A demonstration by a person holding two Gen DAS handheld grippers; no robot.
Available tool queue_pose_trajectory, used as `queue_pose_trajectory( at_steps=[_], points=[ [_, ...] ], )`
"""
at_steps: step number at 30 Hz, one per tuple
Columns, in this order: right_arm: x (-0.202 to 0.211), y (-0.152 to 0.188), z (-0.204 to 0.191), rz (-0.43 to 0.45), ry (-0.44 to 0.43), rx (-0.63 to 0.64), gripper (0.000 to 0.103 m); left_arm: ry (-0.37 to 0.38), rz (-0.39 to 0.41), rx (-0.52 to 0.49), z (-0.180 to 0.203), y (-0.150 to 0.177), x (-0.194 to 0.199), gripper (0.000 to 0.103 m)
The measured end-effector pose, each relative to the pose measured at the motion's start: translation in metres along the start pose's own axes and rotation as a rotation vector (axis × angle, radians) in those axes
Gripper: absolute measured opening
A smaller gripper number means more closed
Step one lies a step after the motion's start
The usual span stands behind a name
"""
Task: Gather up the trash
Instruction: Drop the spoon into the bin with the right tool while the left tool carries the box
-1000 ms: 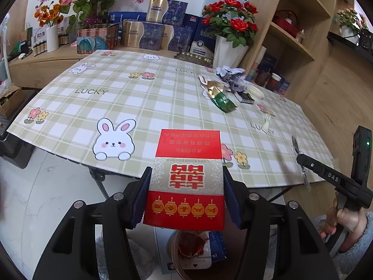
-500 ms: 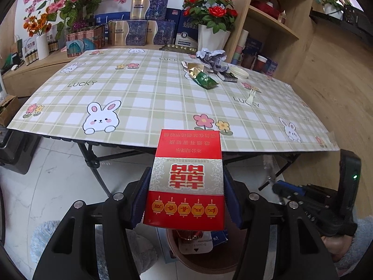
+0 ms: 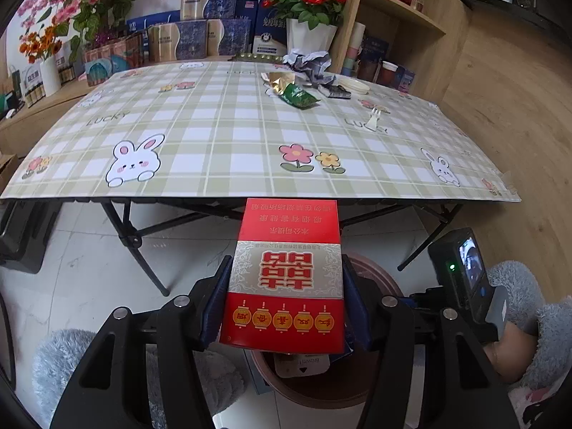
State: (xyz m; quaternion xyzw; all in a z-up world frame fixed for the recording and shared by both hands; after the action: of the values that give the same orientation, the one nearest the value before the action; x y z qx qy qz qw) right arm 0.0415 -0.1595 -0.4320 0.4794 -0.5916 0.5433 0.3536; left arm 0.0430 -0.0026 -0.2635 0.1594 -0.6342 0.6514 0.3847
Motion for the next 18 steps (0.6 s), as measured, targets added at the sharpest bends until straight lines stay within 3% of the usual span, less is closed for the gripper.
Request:
queue_pose_trajectory(
  at_steps=[11,13,15,18],
  points=[
    [-0.002,0.003,0.002,-0.033,-0.006,-0.001,0.015,0.012,-0.034,0.021,-0.003,0.009,-0.009,0.056],
    [-0.002,0.003,0.003,-0.029,-0.006,-0.01,0.022,0.014,-0.034,0.015,-0.002,0.009,-0.009,0.056],
    [0.001,0.002,0.002,-0.016,-0.007,-0.01,0.038,0.017,-0.033,0.017,-0.002,0.009,-0.009,0.056],
    [0.008,-0.003,0.001,0.018,-0.009,-0.005,0.043,0.018,-0.031,0.022,-0.003,0.008,-0.008,0.056]
  ],
)
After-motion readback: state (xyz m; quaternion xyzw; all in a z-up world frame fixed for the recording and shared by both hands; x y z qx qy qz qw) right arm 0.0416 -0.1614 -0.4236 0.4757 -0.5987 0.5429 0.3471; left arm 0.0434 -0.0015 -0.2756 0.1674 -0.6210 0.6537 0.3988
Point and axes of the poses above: each gripper's, at about its wrist camera, not at the fingertips, and x roughly against the way its jaws point, z to its right, y to its underside, the point moved 6 cm from there along -x, roughly the way its jaws point, and after that the axes turned 3 degrees about z, right-handed, at the moved point
